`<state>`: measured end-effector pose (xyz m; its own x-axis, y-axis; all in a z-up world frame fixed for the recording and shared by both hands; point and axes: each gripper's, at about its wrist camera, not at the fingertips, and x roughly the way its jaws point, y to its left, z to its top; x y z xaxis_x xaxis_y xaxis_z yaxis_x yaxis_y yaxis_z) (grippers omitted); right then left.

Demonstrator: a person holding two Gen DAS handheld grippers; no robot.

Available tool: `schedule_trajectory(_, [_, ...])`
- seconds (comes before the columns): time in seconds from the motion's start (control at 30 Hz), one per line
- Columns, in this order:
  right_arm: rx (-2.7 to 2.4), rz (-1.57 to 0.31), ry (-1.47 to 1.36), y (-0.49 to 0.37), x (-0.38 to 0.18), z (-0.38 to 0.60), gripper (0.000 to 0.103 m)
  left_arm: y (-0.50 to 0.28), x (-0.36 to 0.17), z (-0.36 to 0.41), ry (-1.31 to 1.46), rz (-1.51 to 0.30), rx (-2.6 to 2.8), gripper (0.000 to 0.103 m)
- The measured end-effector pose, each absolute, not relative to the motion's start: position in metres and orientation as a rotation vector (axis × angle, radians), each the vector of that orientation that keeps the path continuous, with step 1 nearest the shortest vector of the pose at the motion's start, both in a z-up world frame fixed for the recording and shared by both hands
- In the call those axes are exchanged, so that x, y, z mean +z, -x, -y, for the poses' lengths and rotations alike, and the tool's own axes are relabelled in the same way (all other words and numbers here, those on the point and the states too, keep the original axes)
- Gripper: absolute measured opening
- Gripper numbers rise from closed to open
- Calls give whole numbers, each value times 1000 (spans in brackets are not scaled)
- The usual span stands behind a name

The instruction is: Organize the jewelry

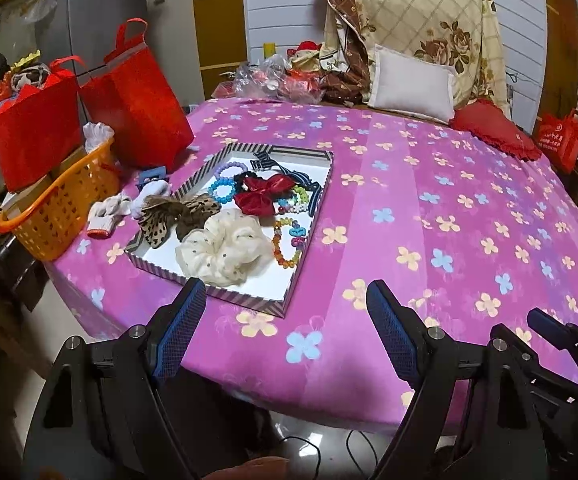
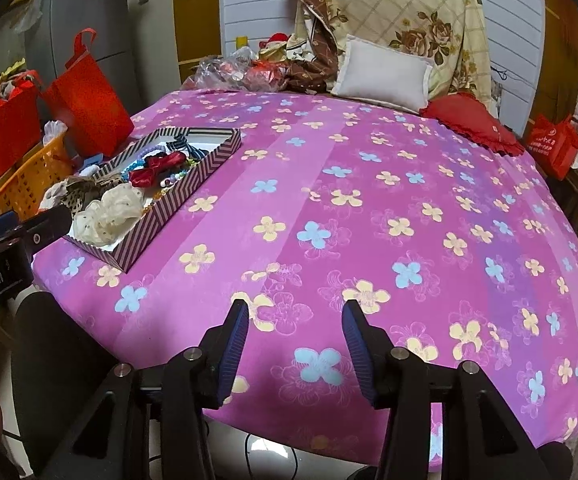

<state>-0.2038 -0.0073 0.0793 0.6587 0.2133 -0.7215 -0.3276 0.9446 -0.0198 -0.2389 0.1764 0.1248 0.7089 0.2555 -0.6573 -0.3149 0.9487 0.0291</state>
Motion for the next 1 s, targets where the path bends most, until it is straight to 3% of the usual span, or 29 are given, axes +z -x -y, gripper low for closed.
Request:
schedule_trajectory(0.1, [291,-777,157,206,81,8,66,238,123,-177,93,-726,317,83])
schedule_trajectory(1.0, [241,-812,196,202,71,2,67,231,107,-178,122,-799,288,82])
